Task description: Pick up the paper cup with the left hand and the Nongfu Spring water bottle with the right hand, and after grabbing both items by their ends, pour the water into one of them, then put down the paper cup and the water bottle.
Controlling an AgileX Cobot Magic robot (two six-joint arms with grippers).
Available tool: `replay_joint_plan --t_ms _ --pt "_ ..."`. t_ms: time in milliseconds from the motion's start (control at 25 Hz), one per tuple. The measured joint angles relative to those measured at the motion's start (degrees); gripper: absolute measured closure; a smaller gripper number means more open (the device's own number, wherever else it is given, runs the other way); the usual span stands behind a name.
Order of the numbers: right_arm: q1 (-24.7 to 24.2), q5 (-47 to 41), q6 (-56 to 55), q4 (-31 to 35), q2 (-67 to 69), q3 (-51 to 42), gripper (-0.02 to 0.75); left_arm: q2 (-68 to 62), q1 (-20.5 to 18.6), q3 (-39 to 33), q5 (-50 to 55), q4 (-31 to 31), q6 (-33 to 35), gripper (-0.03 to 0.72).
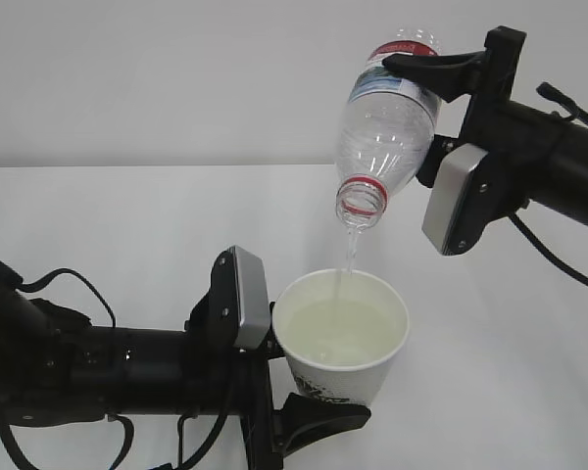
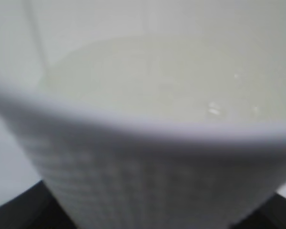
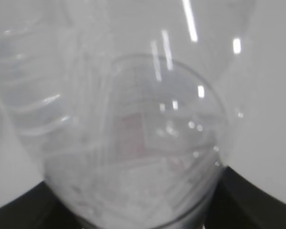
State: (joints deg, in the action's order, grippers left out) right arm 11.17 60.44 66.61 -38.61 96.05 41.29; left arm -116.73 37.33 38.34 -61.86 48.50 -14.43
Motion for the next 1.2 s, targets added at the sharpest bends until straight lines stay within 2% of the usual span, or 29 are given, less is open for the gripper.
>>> replay_joint_plan --t_ms 440,1200 --pt "0.0 0.0 0.0 0.0 0.0 0.0 0.262 0.0 0.0 0.0 0.0 0.0 0.0 0.142" --pt "0.0 0.1 -6.6 0.0 0.0 0.0 0.262 0.0 0.0 0.0 0.0 -1.2 0.0 0.142"
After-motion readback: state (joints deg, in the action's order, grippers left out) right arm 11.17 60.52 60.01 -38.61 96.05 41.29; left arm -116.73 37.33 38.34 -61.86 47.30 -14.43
